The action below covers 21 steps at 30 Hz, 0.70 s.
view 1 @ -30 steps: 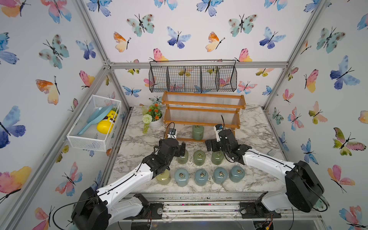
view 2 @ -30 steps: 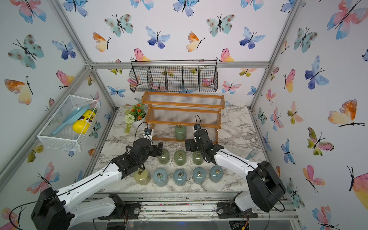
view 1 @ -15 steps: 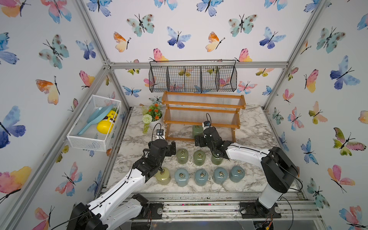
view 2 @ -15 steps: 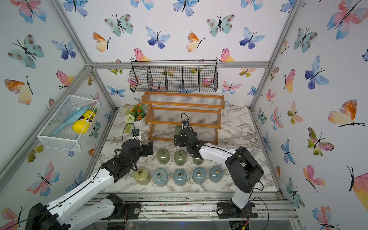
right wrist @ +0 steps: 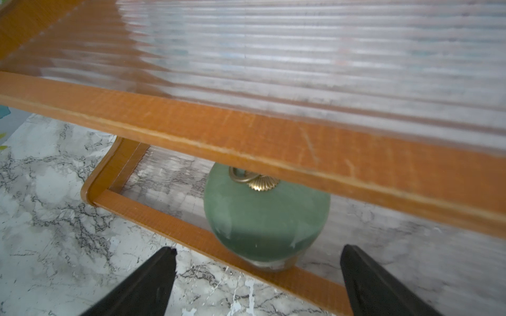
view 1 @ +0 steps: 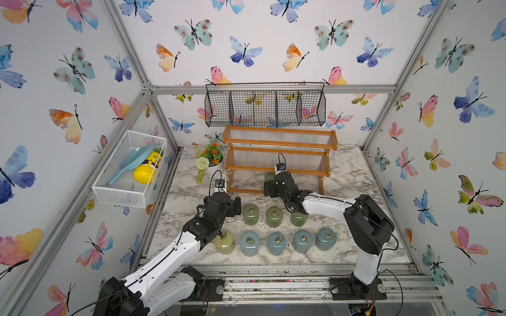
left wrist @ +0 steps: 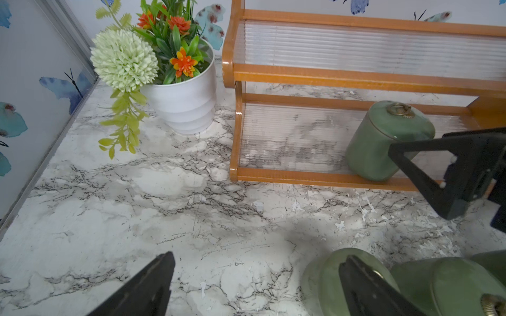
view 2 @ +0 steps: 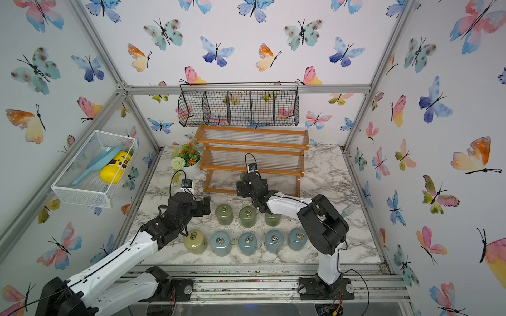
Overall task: Remove the tea canisters from the shelf
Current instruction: Pick up the tea canister from the shelf.
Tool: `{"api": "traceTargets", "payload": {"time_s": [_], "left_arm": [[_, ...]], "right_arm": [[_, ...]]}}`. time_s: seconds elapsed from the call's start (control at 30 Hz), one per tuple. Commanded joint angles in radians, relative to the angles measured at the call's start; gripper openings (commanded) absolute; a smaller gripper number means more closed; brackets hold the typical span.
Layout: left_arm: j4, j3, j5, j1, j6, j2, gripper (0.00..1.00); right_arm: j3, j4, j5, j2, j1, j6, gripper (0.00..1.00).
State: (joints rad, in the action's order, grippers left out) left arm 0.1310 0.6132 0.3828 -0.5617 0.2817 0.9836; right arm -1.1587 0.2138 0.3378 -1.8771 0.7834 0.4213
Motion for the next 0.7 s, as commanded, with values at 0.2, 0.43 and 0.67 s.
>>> {"api": "traceTargets", "payload": {"time_s": [0.2, 0.43, 0.67], "left_arm": [[0.012, -0.009, -0.015, 0.009, 0.013, 0.004, 0.98], [0.022, 0.005, -0.018, 0.011, 0.007, 0.024, 0.98], [0.016, 0.002, -0.043, 0.012, 0.02, 0.033, 0.98]], "right_arm": [[-0.063, 0.033, 0.049, -0.061, 0.003, -0.023, 1.0], [-0.08, 0.053, 0.058, -0.096, 0.002, -0.035, 1.0], [-0.092, 0.073, 0.047, -0.112, -0.006, -0.052, 1.0]]}}
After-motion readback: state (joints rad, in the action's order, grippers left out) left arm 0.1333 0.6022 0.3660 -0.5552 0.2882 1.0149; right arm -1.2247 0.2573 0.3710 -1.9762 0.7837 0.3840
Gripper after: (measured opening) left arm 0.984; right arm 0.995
